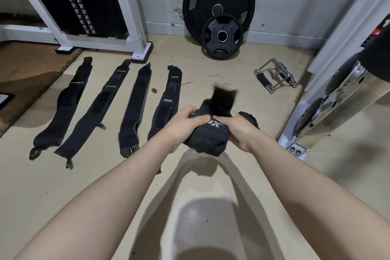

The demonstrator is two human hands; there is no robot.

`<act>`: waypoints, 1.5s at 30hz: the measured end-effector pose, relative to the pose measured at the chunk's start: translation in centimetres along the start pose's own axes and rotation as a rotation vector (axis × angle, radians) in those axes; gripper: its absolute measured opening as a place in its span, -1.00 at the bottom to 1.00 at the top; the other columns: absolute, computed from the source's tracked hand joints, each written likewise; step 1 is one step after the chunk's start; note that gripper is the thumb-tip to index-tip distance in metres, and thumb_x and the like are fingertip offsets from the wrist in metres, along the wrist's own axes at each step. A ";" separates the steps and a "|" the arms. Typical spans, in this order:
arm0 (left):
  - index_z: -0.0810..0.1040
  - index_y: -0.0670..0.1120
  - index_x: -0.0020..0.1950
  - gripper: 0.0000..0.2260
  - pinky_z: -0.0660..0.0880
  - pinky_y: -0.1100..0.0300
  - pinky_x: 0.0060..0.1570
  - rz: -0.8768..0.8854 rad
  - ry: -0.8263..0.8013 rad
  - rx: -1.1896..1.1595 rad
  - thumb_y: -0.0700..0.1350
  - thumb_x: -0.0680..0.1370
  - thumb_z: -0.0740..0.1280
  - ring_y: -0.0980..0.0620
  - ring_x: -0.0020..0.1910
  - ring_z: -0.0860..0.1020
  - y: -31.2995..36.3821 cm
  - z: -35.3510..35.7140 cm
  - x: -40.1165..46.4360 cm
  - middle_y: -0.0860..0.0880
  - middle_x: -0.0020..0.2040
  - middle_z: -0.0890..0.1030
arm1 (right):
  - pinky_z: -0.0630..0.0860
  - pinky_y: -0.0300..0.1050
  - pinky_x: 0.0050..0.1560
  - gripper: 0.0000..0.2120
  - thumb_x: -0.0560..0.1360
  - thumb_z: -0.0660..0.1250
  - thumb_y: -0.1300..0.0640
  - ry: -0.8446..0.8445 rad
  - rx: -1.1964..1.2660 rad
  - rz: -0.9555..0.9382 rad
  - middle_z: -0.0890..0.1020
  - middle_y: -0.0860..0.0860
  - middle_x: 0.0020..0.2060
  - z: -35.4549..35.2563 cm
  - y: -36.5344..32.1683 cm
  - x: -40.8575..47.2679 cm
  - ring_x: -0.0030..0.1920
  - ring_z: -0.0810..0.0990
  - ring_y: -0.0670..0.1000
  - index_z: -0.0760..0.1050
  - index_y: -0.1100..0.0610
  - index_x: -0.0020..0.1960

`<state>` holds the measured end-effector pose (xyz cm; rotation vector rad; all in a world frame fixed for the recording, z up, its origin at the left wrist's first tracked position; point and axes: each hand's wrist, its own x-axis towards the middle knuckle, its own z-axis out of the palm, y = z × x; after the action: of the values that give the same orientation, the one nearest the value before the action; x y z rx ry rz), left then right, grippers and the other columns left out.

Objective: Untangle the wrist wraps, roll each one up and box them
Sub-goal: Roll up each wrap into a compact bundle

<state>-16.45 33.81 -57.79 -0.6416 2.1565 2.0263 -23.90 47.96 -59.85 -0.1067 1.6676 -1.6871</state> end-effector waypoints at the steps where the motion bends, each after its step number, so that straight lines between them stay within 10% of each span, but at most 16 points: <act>1: 0.53 -0.09 0.07 -0.86 0.51 0.19 -0.22 -0.021 0.011 -0.012 -0.09 0.55 0.36 0.02 -0.18 0.59 -0.1 0.1 0.0 -0.04 -0.08 0.61 | 0.53 -0.06 0.11 -0.81 0.58 0.24 0.24 0.002 -0.015 -0.011 0.67 0.09 0.01 0.2 -0.3 0.0 0.01 0.63 0.08 0.53 0.15 0.16; 11: 0.40 -0.07 -0.17 -0.85 0.45 0.18 -0.34 -0.174 0.160 0.015 -0.15 0.55 0.34 -0.01 -0.30 0.52 -0.5 0.0 0.9 -0.09 -0.19 0.55 | 0.54 -0.17 0.06 -0.71 0.57 0.24 -0.05 -0.133 -0.220 -0.054 0.66 0.03 0.06 1.5 -1.0 -0.4 0.05 0.63 -0.03 0.57 0.08 0.17; 17: 0.40 -0.06 -0.05 -0.93 0.55 0.09 -0.43 -0.324 0.121 0.023 -0.19 0.56 0.28 -0.08 -0.41 0.54 0.1 -0.2 0.7 -0.11 -0.25 0.55 | 0.52 -0.19 0.16 -0.44 0.34 0.45 0.21 -0.325 -0.347 -0.110 0.60 0.08 0.19 1.1 0.0 -0.3 0.17 0.59 -0.02 0.43 0.14 0.33; 22: 0.51 -0.04 0.05 -0.84 0.59 0.03 -0.25 -0.368 0.012 -0.060 -0.01 0.61 0.21 -0.06 -0.27 0.58 0.7 -0.5 0.0 -0.08 -0.18 0.61 | 0.56 -0.20 0.03 -0.74 0.46 0.39 0.30 -0.234 -0.272 -0.157 0.67 -0.02 -0.03 0.5 -0.5 -0.2 -0.02 0.64 -0.07 0.52 0.09 0.12; 30: 0.48 0.09 0.23 -0.78 0.46 0.31 -0.41 -0.077 -0.166 -0.061 -0.04 0.59 0.27 0.13 -0.28 0.56 -0.1 -1.2 -0.9 0.06 -0.07 0.58 | 0.60 -0.13 -0.03 -0.75 0.47 0.28 0.06 -0.296 0.062 -0.010 0.69 0.01 -0.07 -0.6 -1.0 -0.8 -0.04 0.67 0.00 0.54 0.12 0.11; 37: 0.55 -0.05 0.08 -0.84 0.28 0.29 -0.53 -0.053 -0.048 -0.041 -0.05 0.53 0.34 0.01 -0.43 0.51 0.0 -0.8 -0.4 0.01 -0.27 0.59 | 0.47 -0.28 -0.11 -0.74 0.62 0.18 0.01 0.117 -0.235 -0.181 0.63 -0.06 -0.22 0.1 -2.2 0.1 -0.23 0.60 -0.16 0.54 0.13 -0.10; 45: 0.50 -0.04 0.03 -0.85 0.36 0.30 -0.56 -0.162 0.155 -0.188 -0.02 0.53 0.34 0.01 -0.39 0.54 0.3 -0.4 0.5 -0.04 -0.17 0.56 | 0.39 -0.34 -0.19 -0.89 0.46 0.39 0.31 0.219 -0.455 -0.537 0.55 -0.09 -0.30 1.4 -2.0 0.1 -0.27 0.51 -0.19 0.67 0.16 -0.11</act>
<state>-16.93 33.28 -57.69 -0.9944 1.9296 2.1717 -24.07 46.50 -57.94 -0.6592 2.3193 -1.6951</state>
